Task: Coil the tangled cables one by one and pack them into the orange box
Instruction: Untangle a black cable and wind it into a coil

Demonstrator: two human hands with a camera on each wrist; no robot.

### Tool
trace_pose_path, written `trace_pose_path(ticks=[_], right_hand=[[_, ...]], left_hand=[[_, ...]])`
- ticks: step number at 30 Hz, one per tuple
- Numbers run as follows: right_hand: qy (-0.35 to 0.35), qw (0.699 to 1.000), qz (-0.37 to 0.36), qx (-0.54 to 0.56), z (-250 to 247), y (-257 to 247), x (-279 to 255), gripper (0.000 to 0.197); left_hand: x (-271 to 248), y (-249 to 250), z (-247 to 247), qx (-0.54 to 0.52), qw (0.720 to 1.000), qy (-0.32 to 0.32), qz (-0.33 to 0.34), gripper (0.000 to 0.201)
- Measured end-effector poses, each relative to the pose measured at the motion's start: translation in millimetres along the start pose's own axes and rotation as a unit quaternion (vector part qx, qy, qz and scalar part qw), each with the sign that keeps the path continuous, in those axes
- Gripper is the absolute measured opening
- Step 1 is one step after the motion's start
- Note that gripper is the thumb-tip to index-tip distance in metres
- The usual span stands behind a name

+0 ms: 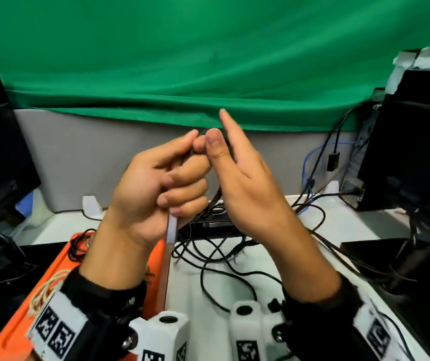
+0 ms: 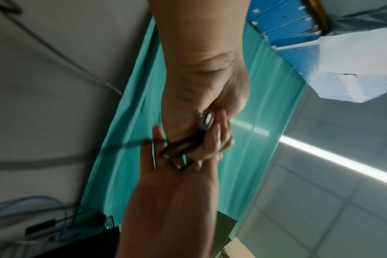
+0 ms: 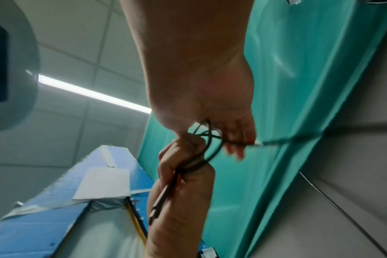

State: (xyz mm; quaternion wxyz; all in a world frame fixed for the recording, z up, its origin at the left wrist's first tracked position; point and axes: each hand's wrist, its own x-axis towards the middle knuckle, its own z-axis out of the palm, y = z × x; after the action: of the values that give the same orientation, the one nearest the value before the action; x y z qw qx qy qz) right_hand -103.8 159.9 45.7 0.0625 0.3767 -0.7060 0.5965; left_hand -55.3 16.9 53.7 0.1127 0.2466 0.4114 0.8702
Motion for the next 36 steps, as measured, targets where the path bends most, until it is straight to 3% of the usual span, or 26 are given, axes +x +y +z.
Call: trace_pose_path(ticks=[2,5,9,10,13,15,17,20,22,24,26,27,28,29,30,32,34,36], right_hand=[[-0.003,0.998,-0.001,0.069,6,5,4,0.04],[-0.006,0.98,0.054,0.193,4,13,9,0.033],[-0.017,0.886,0.157,0.436,-5,13,16,0.034],[-0.012,0.886,0.159,0.435,-6,14,17,0.035],[0.017,0.952,0.099,0.291,1,18,13,0.037],[0.026,0.976,0.06,0.205,9,19,11,0.038],[0.012,0.99,0.044,0.131,10,21,11,0.033],[-0.079,0.994,0.045,-0.056,7,26,7,0.025],[-0.171,0.966,0.041,-0.191,8,26,2,0.027],[-0.239,0.934,0.027,-0.265,9,23,-1,0.028],[-0.282,0.913,0.014,-0.294,4,16,-2,0.031],[-0.295,0.91,0.006,-0.292,-2,12,-3,0.032],[-0.304,0.914,0.005,-0.27,-9,10,-2,0.03],[-0.302,0.926,0.011,-0.225,-19,7,-2,0.027],[-0.284,0.943,0.021,-0.173,-30,5,-2,0.023],[-0.195,0.976,0.034,-0.094,-51,4,0,0.021],[-0.074,0.996,0.012,-0.054,-66,10,4,0.025],[0.015,0.998,-0.027,-0.052,-64,18,9,0.026]], left_hand=[[0,0,-4,-0.035,0.999,-0.003,0.001,0.029],[2,-2,-10,0.019,0.997,0.073,0.031,0.039],[8,-8,-3,0.03,0.99,0.117,0.076,0.032],[8,-7,-3,0.029,0.99,0.116,0.073,0.033],[5,-2,-6,0.053,0.995,0.072,0.037,0.043],[1,1,-5,0.065,0.996,0.05,0.03,0.043],[-3,6,1,0.049,0.996,0.046,0.066,0.039],[-4,12,5,0.063,0.974,0.112,0.186,0.035],[-3,13,1,0.161,0.941,0.162,0.25,0.032],[-2,8,-5,0.322,0.892,0.201,0.247,0.027],[-2,0,-11,0.513,0.803,0.221,0.208,0.025],[-3,-3,-12,0.61,0.741,0.219,0.175,0.026],[-4,-4,-12,0.692,0.679,0.21,0.132,0.028],[-5,-4,-10,0.739,0.64,0.194,0.08,0.031],[-5,-3,-10,0.742,0.645,0.179,0.023,0.033],[-10,1,-11,0.657,0.738,0.143,-0.057,0.038],[-13,2,-14,0.52,0.845,0.115,-0.055,0.042],[-11,0,-16,0.349,0.933,0.085,-0.01,0.041]])
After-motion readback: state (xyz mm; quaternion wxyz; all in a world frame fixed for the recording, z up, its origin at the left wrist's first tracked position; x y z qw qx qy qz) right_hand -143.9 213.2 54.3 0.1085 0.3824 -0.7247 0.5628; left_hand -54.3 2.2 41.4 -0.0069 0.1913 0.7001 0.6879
